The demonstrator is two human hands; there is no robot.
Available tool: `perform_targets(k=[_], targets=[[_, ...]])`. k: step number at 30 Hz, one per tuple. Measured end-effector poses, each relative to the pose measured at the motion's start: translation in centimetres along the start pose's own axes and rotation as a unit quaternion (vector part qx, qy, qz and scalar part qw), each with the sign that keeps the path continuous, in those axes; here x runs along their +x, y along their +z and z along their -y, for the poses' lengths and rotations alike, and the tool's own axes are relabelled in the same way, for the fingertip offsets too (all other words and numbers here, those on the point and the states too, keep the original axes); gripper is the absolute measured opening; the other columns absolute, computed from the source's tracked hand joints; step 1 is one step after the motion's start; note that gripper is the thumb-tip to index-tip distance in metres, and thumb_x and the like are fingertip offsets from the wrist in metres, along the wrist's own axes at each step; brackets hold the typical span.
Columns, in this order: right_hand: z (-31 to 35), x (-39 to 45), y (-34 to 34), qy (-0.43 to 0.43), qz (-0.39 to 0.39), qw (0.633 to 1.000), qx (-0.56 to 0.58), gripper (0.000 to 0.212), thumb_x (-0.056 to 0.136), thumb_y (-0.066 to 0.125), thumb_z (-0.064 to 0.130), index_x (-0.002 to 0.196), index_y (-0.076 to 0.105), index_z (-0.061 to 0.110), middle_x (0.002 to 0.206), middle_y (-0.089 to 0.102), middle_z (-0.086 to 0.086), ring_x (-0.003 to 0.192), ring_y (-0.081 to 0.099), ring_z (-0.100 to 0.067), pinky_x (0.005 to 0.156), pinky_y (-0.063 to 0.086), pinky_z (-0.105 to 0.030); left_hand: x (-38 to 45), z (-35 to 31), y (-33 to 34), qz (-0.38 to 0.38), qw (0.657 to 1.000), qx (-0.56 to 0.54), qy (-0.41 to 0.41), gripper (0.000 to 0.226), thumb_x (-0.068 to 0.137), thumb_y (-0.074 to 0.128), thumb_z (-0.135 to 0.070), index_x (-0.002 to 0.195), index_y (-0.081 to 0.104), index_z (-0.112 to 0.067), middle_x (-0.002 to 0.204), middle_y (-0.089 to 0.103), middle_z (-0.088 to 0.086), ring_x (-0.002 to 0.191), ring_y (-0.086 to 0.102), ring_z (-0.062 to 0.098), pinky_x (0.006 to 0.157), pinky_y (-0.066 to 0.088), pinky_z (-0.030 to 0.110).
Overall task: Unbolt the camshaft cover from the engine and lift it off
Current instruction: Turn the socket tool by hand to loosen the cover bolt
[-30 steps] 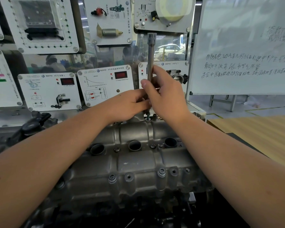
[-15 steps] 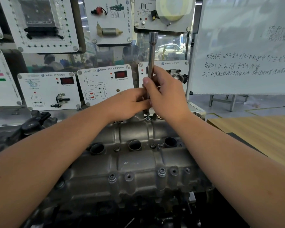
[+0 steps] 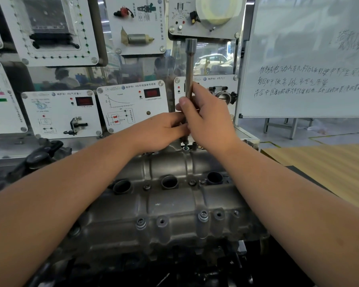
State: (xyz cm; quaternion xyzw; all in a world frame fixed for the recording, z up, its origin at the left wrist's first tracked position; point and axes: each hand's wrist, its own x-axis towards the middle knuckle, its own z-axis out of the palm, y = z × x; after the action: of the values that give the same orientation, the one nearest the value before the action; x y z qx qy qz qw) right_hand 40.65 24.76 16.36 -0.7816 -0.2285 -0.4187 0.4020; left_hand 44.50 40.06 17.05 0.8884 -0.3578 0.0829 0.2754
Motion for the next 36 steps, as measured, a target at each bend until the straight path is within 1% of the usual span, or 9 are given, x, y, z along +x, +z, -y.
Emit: perform_targets(k=[6,9,12,16,19,23,25,30,36], targets=[[0.26,-0.10,-0.06,0.007,0.022,0.999,0.031,0.043,0.103,0.051,0.020,0.146,0.045,0.016,0.105,0.074,0.006,0.096,0.069,-0.008,0.082,0.054,-0.023,-0.14,0.04,-0.01,0.002,1.000,0.008,-0.005,0.021,0.106,0.048,-0.045,0.122,0.059,-0.035,0.113,0.072,0.001,0.101,0.069,0.021,0.092,0.054,0.048],[0.14,-0.09,0.04,-0.013,0.005,1.000,0.021,0.032,0.101,0.057,0.019,0.132,0.057,0.013,0.090,0.069,0.013,0.084,0.064,-0.001,0.073,0.047,-0.010,-0.22,-0.21,-0.09,-0.006,1.000,0.006,0.002,0.027,0.105,0.052,-0.044,0.130,0.058,-0.036,0.118,0.071,-0.003,0.108,0.067,0.019,0.099,0.052,0.048],[0.02,-0.03,0.08,-0.008,-0.005,1.000,0.013,0.012,0.102,0.052,0.015,0.110,0.060,0.011,0.084,0.070,0.006,0.074,0.062,-0.007,0.065,0.048,-0.018,-0.27,-0.30,-0.01,-0.007,1.000,-0.002,-0.004,0.028,0.105,0.051,-0.044,0.128,0.060,-0.031,0.117,0.072,0.004,0.109,0.068,0.029,0.097,0.052,0.054],[0.07,-0.02,-0.06,0.020,0.015,0.999,0.025,0.027,0.105,0.045,0.018,0.131,0.052,0.014,0.098,0.073,0.001,0.074,0.067,-0.007,0.067,0.055,-0.030,-0.26,-0.26,0.08,0.000,1.000,-0.007,-0.010,0.032,0.107,0.046,-0.044,0.131,0.058,-0.026,0.119,0.070,0.014,0.110,0.065,0.041,0.094,0.052,0.060],[0.24,-0.05,-0.13,0.012,0.026,0.999,0.020,0.039,0.104,0.050,0.022,0.142,0.047,0.013,0.098,0.072,0.002,0.090,0.068,-0.010,0.077,0.055,-0.029,-0.21,-0.33,-0.02,-0.002,1.000,0.001,-0.010,0.033,0.107,0.048,-0.040,0.135,0.058,-0.026,0.123,0.070,0.006,0.112,0.066,0.029,0.100,0.050,0.054],[-0.02,-0.09,-0.12,-0.020,-0.004,1.000,-0.009,0.016,0.102,0.055,0.016,0.111,0.062,0.006,0.076,0.060,0.014,0.074,0.058,0.002,0.064,0.043,-0.015,-0.16,-0.43,-0.05,-0.015,1.000,0.002,-0.005,0.034,0.105,0.053,-0.041,0.133,0.059,-0.023,0.119,0.071,0.007,0.110,0.067,0.026,0.100,0.050,0.052],[-0.05,-0.07,-0.22,-0.006,0.002,1.000,-0.007,0.014,0.103,0.052,0.016,0.107,0.062,0.007,0.078,0.064,0.010,0.070,0.059,-0.002,0.064,0.047,-0.021,-0.16,-0.37,0.00,-0.023,1.000,0.003,-0.002,0.030,0.104,0.053,-0.044,0.125,0.062,-0.024,0.110,0.072,0.007,0.102,0.068,0.027,0.095,0.051,0.054],[0.45,-0.06,-0.17,0.016,0.034,0.999,0.019,0.038,0.105,0.046,0.018,0.142,0.048,0.014,0.105,0.073,0.002,0.094,0.070,-0.014,0.081,0.056,-0.040,-0.30,-0.33,-0.03,-0.008,1.000,-0.003,0.006,0.018,0.107,0.048,-0.043,0.121,0.058,-0.037,0.115,0.071,0.013,0.107,0.067,0.034,0.096,0.050,0.058],[0.08,-0.17,-0.06,-0.019,0.004,1.000,-0.018,0.018,0.101,0.057,0.021,0.114,0.065,0.011,0.079,0.060,0.017,0.075,0.058,-0.005,0.067,0.045,-0.016,-0.15,-0.46,-0.24,-0.011,1.000,0.010,0.016,0.009,0.104,0.054,-0.043,0.110,0.054,-0.049,0.108,0.070,-0.014,0.097,0.065,0.000,0.083,0.050,0.020]])
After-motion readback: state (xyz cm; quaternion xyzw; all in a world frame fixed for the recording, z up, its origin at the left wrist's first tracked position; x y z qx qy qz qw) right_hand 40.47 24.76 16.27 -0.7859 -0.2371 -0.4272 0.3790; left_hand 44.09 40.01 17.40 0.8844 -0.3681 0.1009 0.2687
